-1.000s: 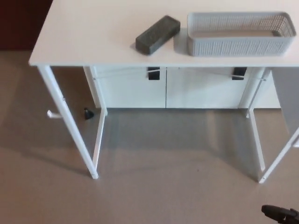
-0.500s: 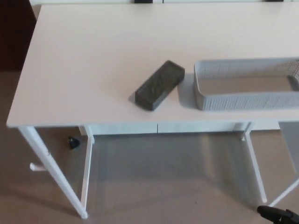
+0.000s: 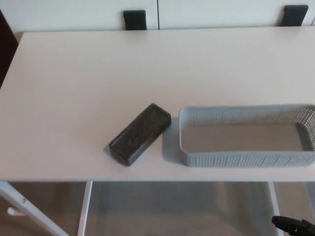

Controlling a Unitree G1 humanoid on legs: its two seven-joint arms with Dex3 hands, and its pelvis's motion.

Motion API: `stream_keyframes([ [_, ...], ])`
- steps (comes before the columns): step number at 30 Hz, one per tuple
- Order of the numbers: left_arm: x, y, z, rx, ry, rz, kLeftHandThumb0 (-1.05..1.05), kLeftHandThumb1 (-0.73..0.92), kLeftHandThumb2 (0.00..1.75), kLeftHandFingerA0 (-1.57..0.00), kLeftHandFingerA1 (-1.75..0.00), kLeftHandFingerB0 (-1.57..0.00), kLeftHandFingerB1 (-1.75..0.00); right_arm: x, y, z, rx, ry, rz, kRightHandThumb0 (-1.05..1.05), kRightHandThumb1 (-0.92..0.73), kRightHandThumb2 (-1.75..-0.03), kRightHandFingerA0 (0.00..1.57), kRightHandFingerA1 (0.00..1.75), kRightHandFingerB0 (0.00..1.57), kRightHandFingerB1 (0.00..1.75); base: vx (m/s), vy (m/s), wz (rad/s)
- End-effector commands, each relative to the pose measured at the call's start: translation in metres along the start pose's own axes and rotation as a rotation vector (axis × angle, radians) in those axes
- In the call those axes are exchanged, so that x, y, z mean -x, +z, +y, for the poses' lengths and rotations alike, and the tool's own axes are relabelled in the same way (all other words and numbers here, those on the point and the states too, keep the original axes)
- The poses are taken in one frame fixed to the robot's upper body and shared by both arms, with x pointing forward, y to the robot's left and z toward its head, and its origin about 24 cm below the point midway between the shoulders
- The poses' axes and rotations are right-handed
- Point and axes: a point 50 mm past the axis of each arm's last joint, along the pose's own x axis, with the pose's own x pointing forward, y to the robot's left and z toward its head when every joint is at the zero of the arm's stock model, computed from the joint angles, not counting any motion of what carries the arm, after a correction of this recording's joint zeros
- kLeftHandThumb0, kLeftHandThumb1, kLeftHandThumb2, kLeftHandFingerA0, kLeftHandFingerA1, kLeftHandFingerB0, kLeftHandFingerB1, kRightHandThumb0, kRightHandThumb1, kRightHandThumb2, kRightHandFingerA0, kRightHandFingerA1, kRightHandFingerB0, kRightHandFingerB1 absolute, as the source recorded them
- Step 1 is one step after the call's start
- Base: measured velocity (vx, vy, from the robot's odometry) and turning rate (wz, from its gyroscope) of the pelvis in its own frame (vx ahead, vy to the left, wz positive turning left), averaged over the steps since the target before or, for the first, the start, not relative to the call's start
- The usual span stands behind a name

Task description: The robot walks towards a desk on which an eraser is kept on the left hand side and a container is kept on the right hand side. The robot picks up the eraser using its left hand and places it in the container.

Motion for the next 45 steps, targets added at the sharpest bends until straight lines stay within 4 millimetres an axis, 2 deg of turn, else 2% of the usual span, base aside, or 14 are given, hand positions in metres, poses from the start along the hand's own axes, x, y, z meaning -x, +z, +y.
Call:
stream_keyframes([
  [1,0.004,0.004,0.008,-0.111,0.023,-0.064,-0.28,0.52,0.56,-0.59,-0.45,-0.52,-0.38,0.002,-0.001,0.000,-0.001,-0.004,-0.005,-0.32,-0.46,-0.54,0.55,0.67,0.44,0.55,0.06,0.082,-0.10],
  [12,0.000,0.006,0.010,-0.124,0.029,-0.079,-0.30,0.51,0.56,-0.58,-0.46,-0.52,-0.37,0.002,0.000,0.001,-0.014,0.000,-0.004,-0.33,-0.46,-0.54,0.52,0.66,0.43,0.56,0.06,0.139,0.07],
  [25,0.001,0.004,0.011,-0.137,0.034,-0.070,-0.31,0.51,0.56,-0.58,-0.44,-0.51,-0.37,0.002,-0.002,0.002,0.015,-0.004,0.005,-0.35,-0.47,-0.54,0.57,0.67,0.45,0.54,0.00,-0.002,0.01],
  [30,0.005,0.007,0.008,-0.270,-0.044,-0.130,-0.41,0.52,0.56,-0.53,-0.45,-0.45,-0.34,0.000,-0.001,0.001,0.018,0.017,-0.005,-0.37,-0.46,-0.54,0.52,0.65,0.44,0.56,0.00,0.000,0.00],
  [31,0.013,0.025,-0.006,-0.379,-0.224,-0.232,-0.53,0.53,0.57,-0.46,-0.40,-0.36,-0.33,-0.002,0.001,0.001,0.011,0.011,-0.004,-0.34,-0.46,-0.54,0.56,0.66,0.47,0.55,0.00,0.000,0.00],
  [32,0.017,0.032,-0.012,-0.407,-0.283,-0.266,-0.59,0.53,0.57,-0.47,-0.38,-0.34,-0.33,-0.003,0.001,0.001,0.011,0.012,-0.004,-0.33,-0.47,-0.54,0.57,0.66,0.46,0.55,0.00,0.000,0.00],
  [33,0.022,0.044,-0.019,-0.447,-0.367,-0.318,-0.65,0.45,0.78,-0.39,-0.47,-0.27,-0.43,-0.004,0.003,0.001,0.019,0.014,-0.003,-0.34,-0.47,-0.54,0.57,0.65,0.45,0.54,0.00,0.000,0.00],
  [35,0.033,0.064,-0.033,-0.494,-0.499,-0.408,-0.65,0.45,0.77,-0.37,-0.46,-0.26,-0.42,-0.007,0.006,0.002,0.030,0.018,-0.007,-0.33,-0.47,-0.54,0.57,0.66,0.45,0.54,0.00,0.000,0.00],
  [36,0.042,0.076,-0.042,-0.502,-0.581,-0.454,-0.62,0.53,0.55,-0.44,-0.33,-0.31,-0.31,-0.006,0.006,0.002,0.036,0.017,-0.005,-0.34,-0.48,-0.54,0.57,0.64,0.45,0.52,0.00,0.000,0.00],
  [37,0.052,0.088,-0.051,-0.512,-0.671,-0.496,-0.62,0.54,0.57,-0.43,-0.34,-0.32,-0.32,-0.005,0.005,0.003,0.034,0.013,0.000,-0.32,-0.48,-0.54,0.57,0.64,0.45,0.52,0.00,0.000,0.00],
  [38,0.064,0.103,-0.059,-0.536,-0.766,-0.559,-0.70,0.46,0.80,-0.36,-0.45,-0.28,-0.42,-0.004,0.004,0.004,0.033,0.014,0.003,-0.31,-0.48,-0.54,0.58,0.63,0.44,0.51,0.00,0.000,0.00],
  [39,0.072,0.112,-0.063,-0.553,-0.824,-0.584,-0.73,0.57,0.59,-0.43,-0.34,-0.38,-0.33,-0.003,0.003,0.004,0.033,0.016,0.004,-0.32,-0.48,-0.54,0.55,0.62,0.44,0.51,0.00,0.000,0.00],
  [44,0.108,0.161,-0.078,-0.584,-1.197,-0.753,-0.86,0.73,0.63,-0.39,-0.32,-0.38,-0.32,-0.001,0.002,0.004,0.042,0.031,0.005,-0.31,-0.49,-0.54,0.55,0.64,0.45,0.53,0.00,0.000,0.00],
  [45,0.112,0.166,-0.078,-0.586,-1.221,-0.764,-0.86,0.73,0.63,-0.39,-0.32,-0.38,-0.32,-0.002,0.002,0.004,0.040,0.031,0.005,-0.31,-0.49,-0.54,0.55,0.64,0.45,0.53,0.00,0.000,0.00],
])
